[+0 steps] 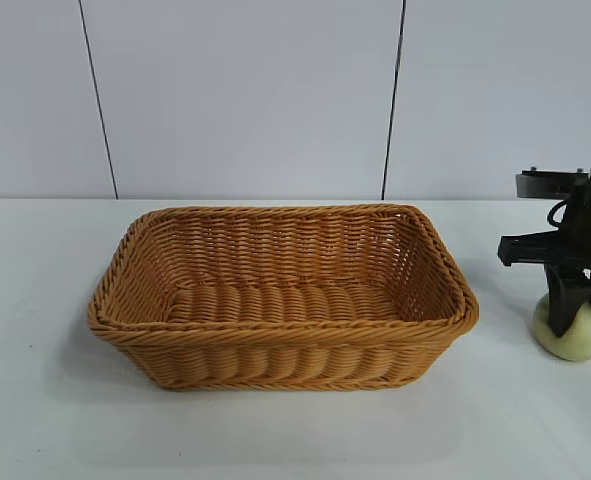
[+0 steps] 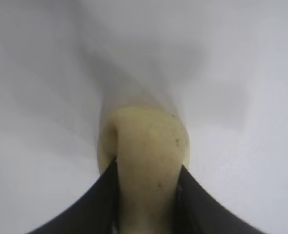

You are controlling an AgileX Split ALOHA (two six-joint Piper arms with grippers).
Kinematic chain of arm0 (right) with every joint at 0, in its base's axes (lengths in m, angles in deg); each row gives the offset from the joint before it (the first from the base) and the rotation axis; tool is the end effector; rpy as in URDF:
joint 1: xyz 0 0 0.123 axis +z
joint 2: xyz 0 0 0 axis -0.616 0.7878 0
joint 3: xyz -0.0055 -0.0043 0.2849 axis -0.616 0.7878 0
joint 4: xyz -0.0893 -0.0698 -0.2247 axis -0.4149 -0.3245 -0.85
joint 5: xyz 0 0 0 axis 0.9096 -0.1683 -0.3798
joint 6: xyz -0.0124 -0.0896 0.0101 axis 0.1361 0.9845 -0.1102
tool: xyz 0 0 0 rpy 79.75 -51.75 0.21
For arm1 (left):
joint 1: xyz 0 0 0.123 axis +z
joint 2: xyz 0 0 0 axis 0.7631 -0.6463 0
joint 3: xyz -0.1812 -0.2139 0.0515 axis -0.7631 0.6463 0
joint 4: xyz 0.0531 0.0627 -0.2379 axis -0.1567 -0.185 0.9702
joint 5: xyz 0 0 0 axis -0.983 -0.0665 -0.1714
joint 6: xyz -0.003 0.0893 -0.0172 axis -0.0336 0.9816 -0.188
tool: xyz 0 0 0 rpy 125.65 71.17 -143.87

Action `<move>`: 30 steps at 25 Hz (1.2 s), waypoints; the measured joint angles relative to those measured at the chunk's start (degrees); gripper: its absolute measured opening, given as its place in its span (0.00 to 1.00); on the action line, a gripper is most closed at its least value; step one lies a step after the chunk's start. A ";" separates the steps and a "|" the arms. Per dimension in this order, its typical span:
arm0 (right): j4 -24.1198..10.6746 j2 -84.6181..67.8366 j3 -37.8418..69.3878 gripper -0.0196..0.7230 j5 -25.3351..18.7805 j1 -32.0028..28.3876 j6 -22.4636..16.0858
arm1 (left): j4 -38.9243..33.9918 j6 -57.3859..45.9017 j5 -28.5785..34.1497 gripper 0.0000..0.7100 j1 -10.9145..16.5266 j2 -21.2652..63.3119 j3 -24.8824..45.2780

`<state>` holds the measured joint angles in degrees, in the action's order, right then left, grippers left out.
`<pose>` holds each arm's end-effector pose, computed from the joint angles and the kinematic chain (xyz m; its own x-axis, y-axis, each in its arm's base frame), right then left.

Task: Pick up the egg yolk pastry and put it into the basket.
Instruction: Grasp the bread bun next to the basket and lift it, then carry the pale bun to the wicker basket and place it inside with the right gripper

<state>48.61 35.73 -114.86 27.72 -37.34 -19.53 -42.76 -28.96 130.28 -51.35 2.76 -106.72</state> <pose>0.3622 0.0072 0.1137 -0.9956 0.0911 -0.0227 0.0903 0.9954 0.0334 -0.0053 -0.0030 0.2753 -0.4690 -0.0652 -0.8808 0.0218 0.9961 -0.0854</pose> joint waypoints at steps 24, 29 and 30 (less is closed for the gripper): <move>1.24 -14.89 -15.36 0.24 -14.19 0.54 0.21 | 0.00 0.05 0.04 0.92 0.00 0.00 0.00; 1.28 -14.89 -15.94 0.24 -14.05 7.00 0.21 | 0.00 0.05 0.04 0.92 0.00 0.00 0.00; 1.31 -14.89 -15.94 0.24 -13.92 8.96 0.07 | 0.00 0.05 0.04 0.92 0.00 0.00 0.00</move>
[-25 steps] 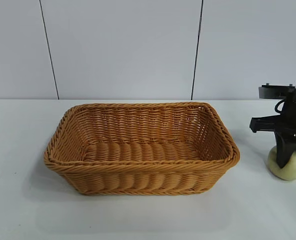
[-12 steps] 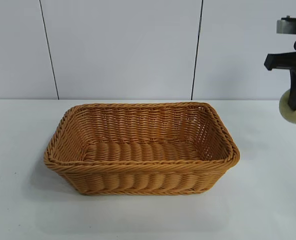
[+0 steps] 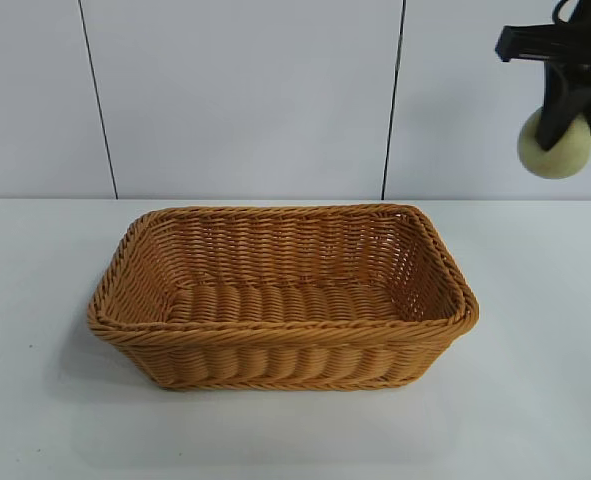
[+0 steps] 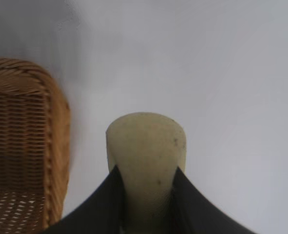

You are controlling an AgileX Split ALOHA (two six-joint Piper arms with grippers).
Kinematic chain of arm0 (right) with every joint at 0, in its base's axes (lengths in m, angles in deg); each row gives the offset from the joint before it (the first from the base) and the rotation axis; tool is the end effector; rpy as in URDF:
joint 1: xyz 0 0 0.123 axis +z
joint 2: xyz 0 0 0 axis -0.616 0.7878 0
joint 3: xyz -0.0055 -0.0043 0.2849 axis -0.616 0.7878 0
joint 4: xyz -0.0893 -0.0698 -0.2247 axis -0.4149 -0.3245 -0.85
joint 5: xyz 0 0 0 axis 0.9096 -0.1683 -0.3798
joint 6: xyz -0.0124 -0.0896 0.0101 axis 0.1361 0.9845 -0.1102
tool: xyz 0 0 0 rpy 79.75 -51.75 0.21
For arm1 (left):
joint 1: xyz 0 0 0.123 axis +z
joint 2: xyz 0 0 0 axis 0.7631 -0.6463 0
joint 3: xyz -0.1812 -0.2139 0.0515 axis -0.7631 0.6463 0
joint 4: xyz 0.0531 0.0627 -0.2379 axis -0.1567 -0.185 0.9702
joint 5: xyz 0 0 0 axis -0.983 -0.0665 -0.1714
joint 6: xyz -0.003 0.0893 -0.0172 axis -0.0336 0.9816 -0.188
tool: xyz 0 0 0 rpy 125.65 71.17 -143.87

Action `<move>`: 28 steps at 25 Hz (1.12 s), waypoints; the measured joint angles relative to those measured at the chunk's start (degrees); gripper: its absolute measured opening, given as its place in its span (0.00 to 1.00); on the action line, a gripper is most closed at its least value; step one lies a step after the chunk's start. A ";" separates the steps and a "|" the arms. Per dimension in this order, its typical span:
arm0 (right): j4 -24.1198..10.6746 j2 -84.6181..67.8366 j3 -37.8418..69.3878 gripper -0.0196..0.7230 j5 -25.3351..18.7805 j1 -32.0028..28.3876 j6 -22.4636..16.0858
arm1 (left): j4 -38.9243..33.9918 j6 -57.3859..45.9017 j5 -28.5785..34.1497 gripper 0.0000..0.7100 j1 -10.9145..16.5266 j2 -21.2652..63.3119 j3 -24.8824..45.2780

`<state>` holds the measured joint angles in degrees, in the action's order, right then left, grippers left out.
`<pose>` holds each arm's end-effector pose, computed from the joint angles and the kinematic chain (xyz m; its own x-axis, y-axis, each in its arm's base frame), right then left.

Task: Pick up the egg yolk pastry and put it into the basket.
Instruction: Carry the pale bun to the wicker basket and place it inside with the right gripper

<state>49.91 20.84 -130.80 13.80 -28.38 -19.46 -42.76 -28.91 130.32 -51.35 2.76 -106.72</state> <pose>0.3672 0.0677 0.2757 -0.9496 -0.0551 -0.3087 -0.0858 0.9925 0.0867 -0.0053 -0.0030 0.2752 -0.4696 -0.0643 -0.8805 0.0222 0.9962 -0.0846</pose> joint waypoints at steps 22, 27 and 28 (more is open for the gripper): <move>1.12 19.32 0.00 0.24 15.65 25.18 -7.63 | 0.00 0.00 0.00 0.92 0.00 0.00 0.00; 1.12 19.83 0.00 0.29 16.27 25.18 -8.49 | 0.00 0.00 0.00 0.92 0.00 0.00 0.00; 1.12 19.83 0.00 0.35 16.29 25.18 -8.56 | 0.00 0.00 0.00 0.92 0.00 0.00 0.00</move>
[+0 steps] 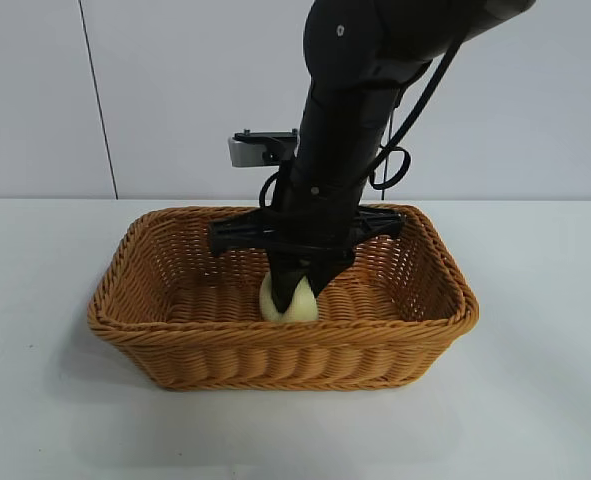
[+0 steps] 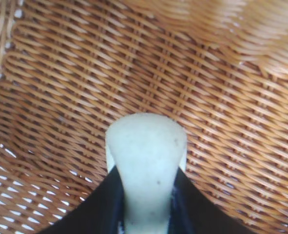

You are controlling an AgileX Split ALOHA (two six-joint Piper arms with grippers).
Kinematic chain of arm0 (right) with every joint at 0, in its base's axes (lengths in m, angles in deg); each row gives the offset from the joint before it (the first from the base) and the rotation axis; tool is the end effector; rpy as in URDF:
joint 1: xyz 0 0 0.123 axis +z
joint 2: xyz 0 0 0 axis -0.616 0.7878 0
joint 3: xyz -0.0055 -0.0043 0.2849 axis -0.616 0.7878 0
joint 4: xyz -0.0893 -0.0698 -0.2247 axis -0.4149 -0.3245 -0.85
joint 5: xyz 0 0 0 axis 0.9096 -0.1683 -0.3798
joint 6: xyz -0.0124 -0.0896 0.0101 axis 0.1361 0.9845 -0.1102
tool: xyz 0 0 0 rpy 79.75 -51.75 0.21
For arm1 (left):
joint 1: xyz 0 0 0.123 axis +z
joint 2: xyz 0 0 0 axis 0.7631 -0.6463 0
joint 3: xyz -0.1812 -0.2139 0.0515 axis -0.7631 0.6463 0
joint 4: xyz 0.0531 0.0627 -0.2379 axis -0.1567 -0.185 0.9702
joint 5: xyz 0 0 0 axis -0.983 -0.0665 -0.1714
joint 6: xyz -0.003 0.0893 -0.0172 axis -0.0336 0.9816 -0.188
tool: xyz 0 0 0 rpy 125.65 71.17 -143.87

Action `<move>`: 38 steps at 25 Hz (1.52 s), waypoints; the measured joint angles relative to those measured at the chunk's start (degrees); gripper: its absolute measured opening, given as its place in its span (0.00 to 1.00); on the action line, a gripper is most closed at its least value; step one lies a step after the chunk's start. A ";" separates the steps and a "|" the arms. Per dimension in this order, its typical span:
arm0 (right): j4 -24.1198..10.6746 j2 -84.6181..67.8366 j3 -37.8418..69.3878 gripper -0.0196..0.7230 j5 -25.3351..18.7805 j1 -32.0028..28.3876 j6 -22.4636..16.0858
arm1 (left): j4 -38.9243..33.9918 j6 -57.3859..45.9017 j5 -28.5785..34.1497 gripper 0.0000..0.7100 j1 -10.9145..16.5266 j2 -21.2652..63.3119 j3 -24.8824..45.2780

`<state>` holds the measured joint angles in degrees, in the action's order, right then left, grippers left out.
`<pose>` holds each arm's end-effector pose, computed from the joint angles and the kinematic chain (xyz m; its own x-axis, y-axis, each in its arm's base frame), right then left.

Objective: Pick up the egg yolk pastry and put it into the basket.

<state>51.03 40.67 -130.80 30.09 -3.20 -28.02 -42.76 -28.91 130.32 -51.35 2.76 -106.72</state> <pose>0.3488 0.2492 0.1430 -0.9244 -0.3030 -0.2317 -0.3375 0.9328 0.1264 -0.0053 -0.0030 0.2752 -0.4696 -0.0643 -0.8805 0.0222 0.9962 -0.0846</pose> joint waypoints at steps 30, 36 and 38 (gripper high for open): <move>-10.30 -4.48 -23.72 0.81 -25.87 -18.31 0.20 | 0.00 0.10 0.00 0.92 0.00 0.00 0.00; -10.62 -4.48 -23.72 0.80 -25.87 -29.64 0.82 | 0.00 0.10 0.00 0.92 0.00 0.00 0.00; -10.62 -4.48 -23.72 0.80 -25.91 -31.80 1.24 | 0.00 0.10 0.00 0.92 0.00 0.00 0.00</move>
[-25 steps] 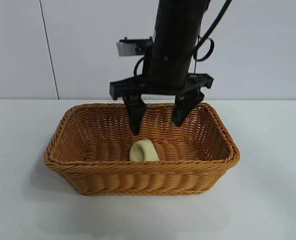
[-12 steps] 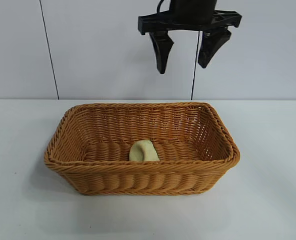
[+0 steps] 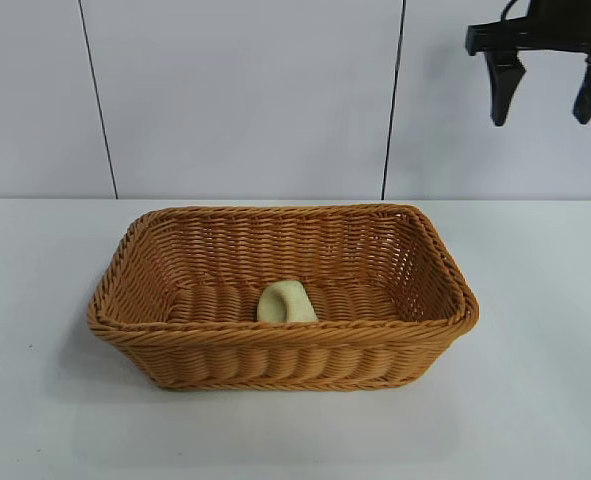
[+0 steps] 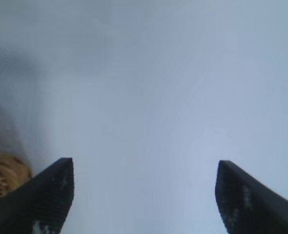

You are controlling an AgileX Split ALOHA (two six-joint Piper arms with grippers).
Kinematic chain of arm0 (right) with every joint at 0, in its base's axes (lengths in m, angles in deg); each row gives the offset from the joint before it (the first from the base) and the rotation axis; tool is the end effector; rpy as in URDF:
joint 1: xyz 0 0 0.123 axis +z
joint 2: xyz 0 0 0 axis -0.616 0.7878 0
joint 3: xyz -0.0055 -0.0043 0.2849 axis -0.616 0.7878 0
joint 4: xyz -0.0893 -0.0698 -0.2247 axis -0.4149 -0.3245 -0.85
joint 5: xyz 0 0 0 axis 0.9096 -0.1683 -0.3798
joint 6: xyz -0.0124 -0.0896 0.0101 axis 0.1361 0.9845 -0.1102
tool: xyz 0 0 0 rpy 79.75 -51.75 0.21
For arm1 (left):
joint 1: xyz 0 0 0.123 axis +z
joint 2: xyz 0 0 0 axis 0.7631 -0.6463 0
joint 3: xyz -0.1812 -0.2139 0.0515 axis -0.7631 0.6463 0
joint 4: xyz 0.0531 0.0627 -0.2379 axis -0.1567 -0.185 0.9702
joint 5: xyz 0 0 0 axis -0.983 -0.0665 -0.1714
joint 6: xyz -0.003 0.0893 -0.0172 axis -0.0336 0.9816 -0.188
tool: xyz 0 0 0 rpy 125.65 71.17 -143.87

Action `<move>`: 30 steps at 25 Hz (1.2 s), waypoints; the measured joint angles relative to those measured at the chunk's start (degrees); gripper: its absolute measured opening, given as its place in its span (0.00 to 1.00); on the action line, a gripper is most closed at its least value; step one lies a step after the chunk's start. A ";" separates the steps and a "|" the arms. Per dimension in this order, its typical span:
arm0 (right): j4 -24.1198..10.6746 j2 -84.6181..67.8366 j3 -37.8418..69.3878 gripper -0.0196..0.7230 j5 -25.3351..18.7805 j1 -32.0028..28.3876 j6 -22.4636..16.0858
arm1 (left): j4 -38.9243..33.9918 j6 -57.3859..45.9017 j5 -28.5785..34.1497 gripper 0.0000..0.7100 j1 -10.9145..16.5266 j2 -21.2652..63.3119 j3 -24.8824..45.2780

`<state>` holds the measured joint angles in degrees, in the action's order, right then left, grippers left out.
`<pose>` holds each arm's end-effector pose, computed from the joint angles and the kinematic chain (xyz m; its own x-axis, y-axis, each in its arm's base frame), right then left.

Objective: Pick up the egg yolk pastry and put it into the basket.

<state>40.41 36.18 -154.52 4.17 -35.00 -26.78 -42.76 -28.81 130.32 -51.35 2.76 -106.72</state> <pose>0.4407 0.0148 0.2774 -0.9450 0.1134 -0.3067 0.1317 0.9905 -0.0397 -0.0053 -0.0030 0.2752 -0.4696 -0.0626 -0.8807 0.0230 0.9963 -0.0830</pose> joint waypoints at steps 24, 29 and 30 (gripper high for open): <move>6.45 -32.38 44.55 0.78 -0.33 -1.50 6.68 | 0.00 0.06 -0.06 0.92 0.00 0.00 0.00; 6.45 -49.29 59.60 0.78 0.56 -1.50 7.47 | 0.00 0.06 -0.06 0.92 0.00 0.00 0.00; 6.45 -52.66 62.21 0.78 1.33 -1.50 7.52 | 0.00 0.06 -0.06 0.92 0.00 0.00 0.00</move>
<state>46.86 -16.48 -92.31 5.50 -36.50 -19.26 -42.76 -28.75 130.26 -51.35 2.76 -106.72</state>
